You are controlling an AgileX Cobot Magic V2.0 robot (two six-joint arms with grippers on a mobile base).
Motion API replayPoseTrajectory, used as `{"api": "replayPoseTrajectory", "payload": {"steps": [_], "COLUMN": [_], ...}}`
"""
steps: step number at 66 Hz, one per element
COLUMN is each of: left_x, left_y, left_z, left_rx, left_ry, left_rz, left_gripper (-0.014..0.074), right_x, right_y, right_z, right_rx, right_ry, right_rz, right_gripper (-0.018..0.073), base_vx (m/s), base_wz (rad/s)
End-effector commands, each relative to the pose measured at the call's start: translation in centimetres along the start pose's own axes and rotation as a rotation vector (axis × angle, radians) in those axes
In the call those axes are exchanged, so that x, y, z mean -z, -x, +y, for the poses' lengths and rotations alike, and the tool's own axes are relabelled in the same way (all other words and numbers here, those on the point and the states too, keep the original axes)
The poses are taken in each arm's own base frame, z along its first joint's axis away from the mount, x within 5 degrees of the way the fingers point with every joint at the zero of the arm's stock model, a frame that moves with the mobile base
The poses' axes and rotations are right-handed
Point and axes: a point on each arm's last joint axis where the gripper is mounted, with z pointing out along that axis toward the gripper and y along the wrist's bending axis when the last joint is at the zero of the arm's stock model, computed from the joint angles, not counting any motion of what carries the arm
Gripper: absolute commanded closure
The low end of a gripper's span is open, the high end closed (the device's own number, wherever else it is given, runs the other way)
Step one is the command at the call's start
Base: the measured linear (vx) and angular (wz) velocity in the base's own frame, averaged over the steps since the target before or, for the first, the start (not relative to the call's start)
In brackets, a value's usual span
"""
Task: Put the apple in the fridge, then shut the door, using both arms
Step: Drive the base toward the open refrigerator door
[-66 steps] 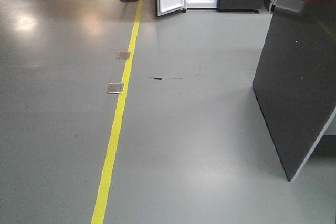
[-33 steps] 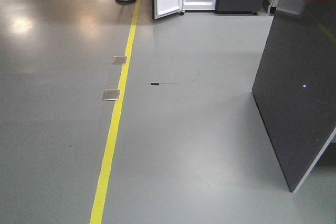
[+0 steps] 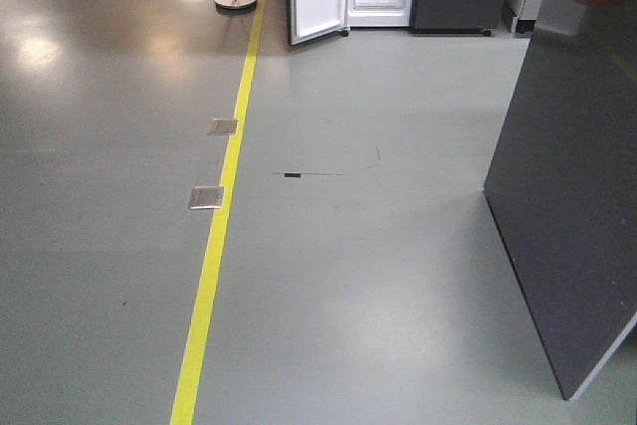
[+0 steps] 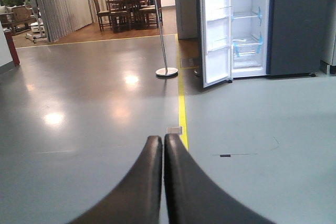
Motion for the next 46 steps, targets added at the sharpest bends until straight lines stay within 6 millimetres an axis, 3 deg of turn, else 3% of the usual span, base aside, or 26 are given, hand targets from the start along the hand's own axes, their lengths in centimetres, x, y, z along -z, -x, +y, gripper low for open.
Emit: {"api": "replayPoseTrajectory", "payload": {"steps": [1, 46], "left_x": [0.31, 0.31], "left_y": [1.52, 1.52], "left_z": [0.00, 0.00], "left_rx": [0.011, 0.011], "left_ry": [-0.003, -0.003], "left_rz": [-0.111, -0.111], "left_gripper": [0.0603, 0.0603], "right_x": [1.72, 1.72], "right_y": [1.54, 1.54], "right_z": [0.72, 0.72], "right_rx": [0.016, 0.016], "right_ry": [-0.016, -0.016], "right_rz": [-0.120, -0.120], "right_gripper": [0.0445, 0.0445], "base_vx": [0.21, 0.23], "base_wz": [0.01, 0.01]}}
